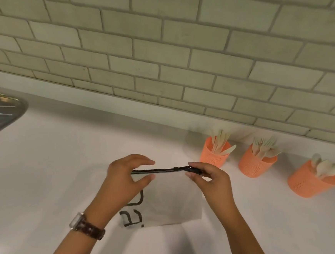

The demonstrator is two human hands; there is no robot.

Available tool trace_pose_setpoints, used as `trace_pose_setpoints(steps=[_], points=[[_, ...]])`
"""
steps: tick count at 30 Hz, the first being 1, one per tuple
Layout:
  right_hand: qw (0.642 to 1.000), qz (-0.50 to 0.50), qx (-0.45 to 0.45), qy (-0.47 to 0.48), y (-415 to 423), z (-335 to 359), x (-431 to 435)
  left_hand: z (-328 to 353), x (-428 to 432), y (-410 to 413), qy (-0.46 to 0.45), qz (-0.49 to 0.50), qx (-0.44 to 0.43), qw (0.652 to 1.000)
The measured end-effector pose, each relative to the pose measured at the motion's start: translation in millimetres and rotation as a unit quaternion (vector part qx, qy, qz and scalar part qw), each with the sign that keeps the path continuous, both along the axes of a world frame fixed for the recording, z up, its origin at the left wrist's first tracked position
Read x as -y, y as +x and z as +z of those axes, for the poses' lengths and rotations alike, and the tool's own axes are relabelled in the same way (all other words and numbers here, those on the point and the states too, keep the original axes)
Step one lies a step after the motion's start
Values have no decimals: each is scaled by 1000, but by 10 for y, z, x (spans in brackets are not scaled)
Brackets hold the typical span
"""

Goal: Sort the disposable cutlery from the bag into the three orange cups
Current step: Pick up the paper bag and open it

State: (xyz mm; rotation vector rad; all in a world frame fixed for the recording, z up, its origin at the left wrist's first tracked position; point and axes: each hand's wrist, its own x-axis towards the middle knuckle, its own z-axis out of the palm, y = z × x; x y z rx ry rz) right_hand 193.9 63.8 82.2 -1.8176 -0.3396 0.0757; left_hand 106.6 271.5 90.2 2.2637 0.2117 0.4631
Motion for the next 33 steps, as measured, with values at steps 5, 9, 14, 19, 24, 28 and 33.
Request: trace_pose_setpoints(steps=[5,9,14,19,24,28,33], points=[[1000,-5,16,26,-213,206,67,123,410,162,44,-85,0,995],[999,5,52,-15,-222,260,173,174,491,190,3,-80,14,997],[987,120,79,-69,-117,337,263,260,465,212,15,-106,-11,994],[940,234,140,-204,33,448,371,308,185,94,126,-155,-27,979],[914,204,196,-292,90,628,542,297,-408,-256,150,-65,-45,985],[941,177,131,-256,39,623,597,288,-623,-565,134,0,-46,990],[975,89,69,-190,-115,541,519,298,-512,-758,108,-46,-27,993]])
